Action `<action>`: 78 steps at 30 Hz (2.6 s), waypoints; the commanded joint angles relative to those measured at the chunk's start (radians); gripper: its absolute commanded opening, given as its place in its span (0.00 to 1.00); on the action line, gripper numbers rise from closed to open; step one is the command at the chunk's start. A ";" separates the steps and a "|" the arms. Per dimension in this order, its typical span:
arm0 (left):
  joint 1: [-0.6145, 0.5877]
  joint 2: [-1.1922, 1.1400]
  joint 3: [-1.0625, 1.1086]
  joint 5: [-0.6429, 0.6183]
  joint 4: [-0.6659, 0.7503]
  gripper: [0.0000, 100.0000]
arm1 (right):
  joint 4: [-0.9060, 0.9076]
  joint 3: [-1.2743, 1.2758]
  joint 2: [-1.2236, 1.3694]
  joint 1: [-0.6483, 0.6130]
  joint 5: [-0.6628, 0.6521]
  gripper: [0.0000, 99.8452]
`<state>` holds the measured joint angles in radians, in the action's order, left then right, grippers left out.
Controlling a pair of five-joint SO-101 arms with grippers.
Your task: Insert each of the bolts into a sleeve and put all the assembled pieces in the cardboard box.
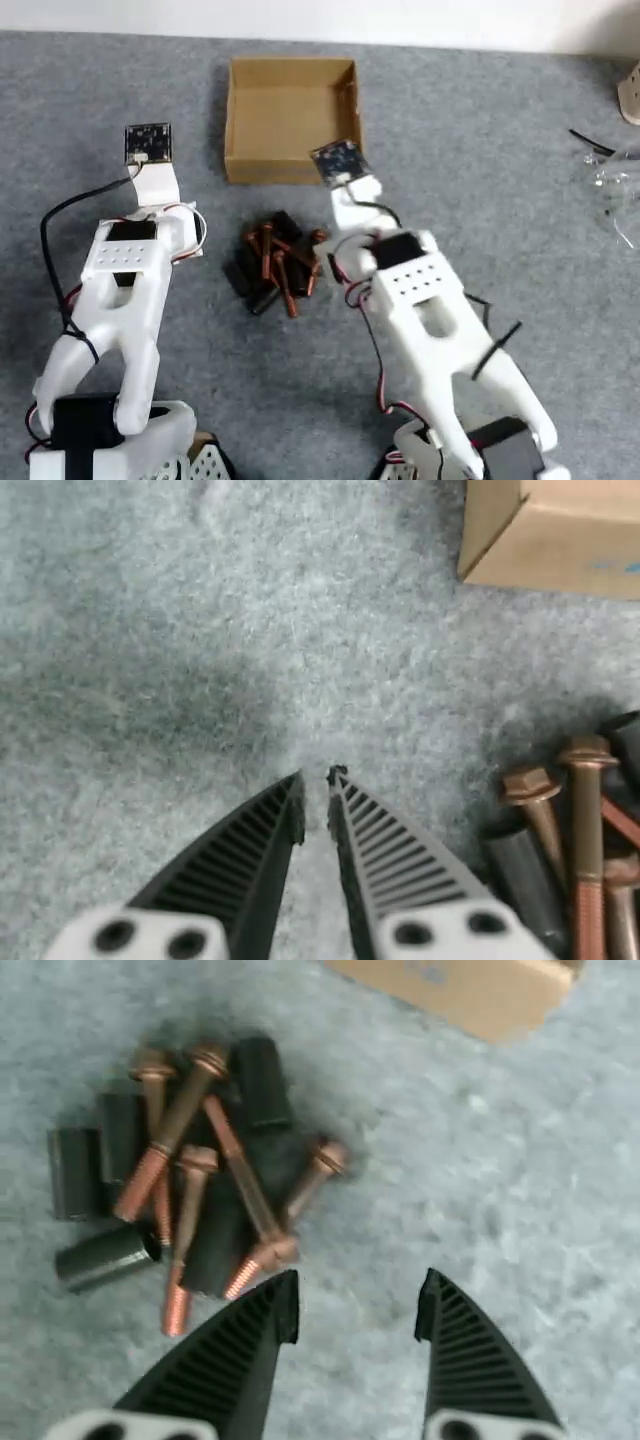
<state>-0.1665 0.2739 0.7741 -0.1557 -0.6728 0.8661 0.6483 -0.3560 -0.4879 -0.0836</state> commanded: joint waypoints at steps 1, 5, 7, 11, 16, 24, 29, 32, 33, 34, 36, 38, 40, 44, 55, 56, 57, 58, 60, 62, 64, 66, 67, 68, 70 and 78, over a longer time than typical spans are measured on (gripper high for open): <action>-0.012 0.005 -0.007 -0.008 0.015 0.06 | -0.025 -0.064 0.007 -0.073 0.107 0.18; -0.019 0.005 -0.008 -0.009 0.015 0.06 | -0.068 -0.084 0.035 -0.174 0.057 0.18; -0.031 0.005 -0.010 -0.017 0.015 0.06 | -0.108 -0.096 0.067 -0.189 0.031 0.18; -0.085 0.005 -0.013 -0.071 0.015 0.06 | -0.131 -0.200 0.200 -0.189 0.018 0.18; -0.111 0.008 -0.012 -0.100 0.015 0.06 | -0.131 -0.381 0.426 -0.194 -0.037 0.18; -0.111 0.012 -0.010 -0.100 0.015 0.06 | -0.128 -0.584 0.659 -0.148 -0.041 0.18; -0.110 0.012 -0.008 -0.100 0.015 0.06 | -0.127 -0.593 0.677 -0.130 -0.038 0.18; -0.108 0.012 -0.008 -0.100 0.015 0.06 | -0.127 -0.593 0.677 -0.116 -0.037 0.18; -0.108 0.012 -0.008 -0.098 0.015 0.06 | -0.127 -0.593 0.677 -0.110 -0.037 0.18; -0.107 0.012 -0.008 -0.098 0.015 0.06 | -0.127 -0.595 0.677 -0.107 -0.037 0.18; -0.107 0.012 -0.008 -0.097 0.015 0.06 | -0.127 -0.596 0.677 -0.084 -0.037 0.18; -0.107 0.012 -0.007 -0.097 0.015 0.06 | -0.127 -0.598 0.677 -0.073 -0.037 0.18; -0.107 0.012 -0.007 -0.097 0.015 0.06 | -0.127 -0.595 0.680 -0.062 -0.037 0.18; -0.107 0.012 -0.005 -0.097 0.012 0.06 | -0.131 -0.593 0.685 -0.061 -0.037 0.18; -0.107 0.012 -0.005 -0.095 0.012 0.06 | -0.165 -0.590 0.687 -0.104 -0.037 0.18; -0.107 0.012 -0.005 -0.095 0.012 0.06 | -0.165 -0.590 0.687 -0.107 -0.037 0.18; -0.107 0.012 -0.005 -0.095 0.012 0.06 | -0.165 -0.590 0.688 -0.107 -0.037 0.18; -0.107 0.012 -0.005 -0.095 0.012 0.06 | -0.165 -0.588 0.688 -0.107 -0.037 0.18; -0.107 0.012 -0.005 -0.095 0.012 0.06 | -0.165 -0.588 0.705 -0.105 -0.037 0.18; -0.107 0.012 -0.005 -0.095 0.012 0.06 | -0.165 -0.593 0.742 -0.107 -0.041 0.18; -0.107 0.012 -0.005 -0.095 0.012 0.06 | -0.163 -0.595 0.782 -0.113 -0.041 0.18; -0.107 0.012 -0.005 -0.095 0.012 0.06 | -0.145 -0.598 0.809 -0.120 -0.041 0.18; -0.107 0.012 -0.005 -0.095 0.012 0.06 | -0.128 -0.601 0.814 -0.124 -0.041 0.18; -0.107 0.010 -0.005 -0.095 0.012 0.06 | -0.120 -0.607 0.814 -0.125 -0.041 0.18; -0.107 0.010 -0.005 -0.095 0.012 0.06 | -0.119 -0.608 0.814 -0.125 -0.038 0.18; -0.105 0.010 -0.005 -0.095 0.014 0.06 | -0.151 -0.610 0.820 -0.125 -0.037 0.18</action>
<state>-0.2662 0.2739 0.7741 -0.2401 -0.6728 0.7342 0.0606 0.4618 -0.5861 -0.1097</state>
